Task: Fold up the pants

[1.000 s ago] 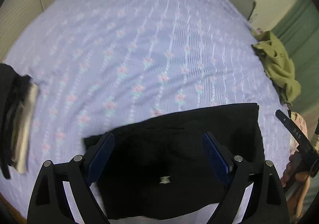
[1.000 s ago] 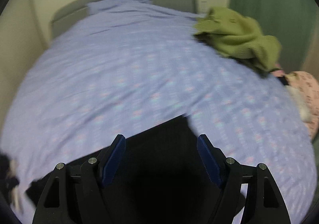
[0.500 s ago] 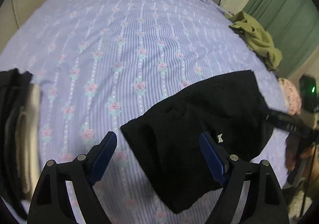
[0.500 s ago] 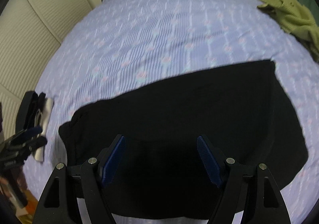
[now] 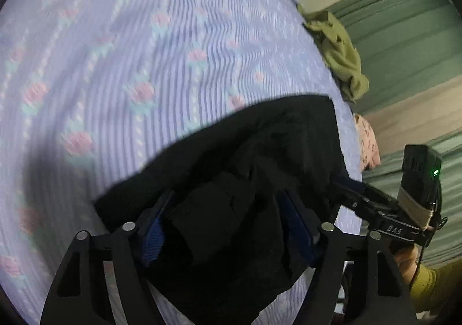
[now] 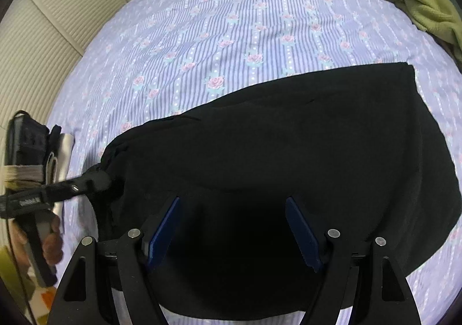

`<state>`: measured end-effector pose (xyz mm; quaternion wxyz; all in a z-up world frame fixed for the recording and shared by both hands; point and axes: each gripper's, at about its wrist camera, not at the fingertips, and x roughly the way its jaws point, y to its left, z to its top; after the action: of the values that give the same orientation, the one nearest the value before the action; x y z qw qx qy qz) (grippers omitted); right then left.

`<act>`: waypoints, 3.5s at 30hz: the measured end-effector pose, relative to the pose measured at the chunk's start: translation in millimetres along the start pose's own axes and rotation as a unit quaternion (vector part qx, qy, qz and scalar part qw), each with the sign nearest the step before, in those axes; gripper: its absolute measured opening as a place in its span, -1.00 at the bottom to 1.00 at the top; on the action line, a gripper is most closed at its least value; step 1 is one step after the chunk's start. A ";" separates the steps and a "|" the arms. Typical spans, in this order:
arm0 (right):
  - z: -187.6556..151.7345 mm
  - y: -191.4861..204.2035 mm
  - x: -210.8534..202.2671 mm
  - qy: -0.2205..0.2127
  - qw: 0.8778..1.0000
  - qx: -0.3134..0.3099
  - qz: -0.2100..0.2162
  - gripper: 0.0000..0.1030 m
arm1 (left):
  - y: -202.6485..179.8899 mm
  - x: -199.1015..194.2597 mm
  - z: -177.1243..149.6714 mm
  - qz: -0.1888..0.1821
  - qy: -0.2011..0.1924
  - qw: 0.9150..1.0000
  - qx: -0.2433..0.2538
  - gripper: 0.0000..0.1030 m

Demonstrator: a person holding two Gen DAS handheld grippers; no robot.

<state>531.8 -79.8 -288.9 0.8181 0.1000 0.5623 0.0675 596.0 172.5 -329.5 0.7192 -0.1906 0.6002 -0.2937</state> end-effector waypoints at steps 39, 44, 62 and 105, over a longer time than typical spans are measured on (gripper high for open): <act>-52.5 -136.4 -137.8 -0.121 0.982 0.072 -0.124 0.45 | -192.4 -6.6 -49.9 0.211 -0.121 0.954 0.175 0.58; -75.6 -225.6 -141.2 -0.105 0.976 0.149 -0.120 0.44 | -241.5 53.8 -80.7 0.218 -0.095 0.951 0.196 0.57; -156.5 -262.8 -94.3 0.001 0.994 0.098 -0.038 -0.01 | -339.7 225.5 -172.0 0.299 -0.006 0.788 0.538 -0.43; -156.2 -225.8 -80.4 0.001 0.994 0.102 0.034 -0.25 | -319.0 203.5 -154.6 0.236 0.086 0.783 0.570 -0.90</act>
<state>356.7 -303.2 -324.4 0.8004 0.2022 0.5631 0.0373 405.2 -188.7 -314.5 0.6892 0.4275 0.4092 -0.4180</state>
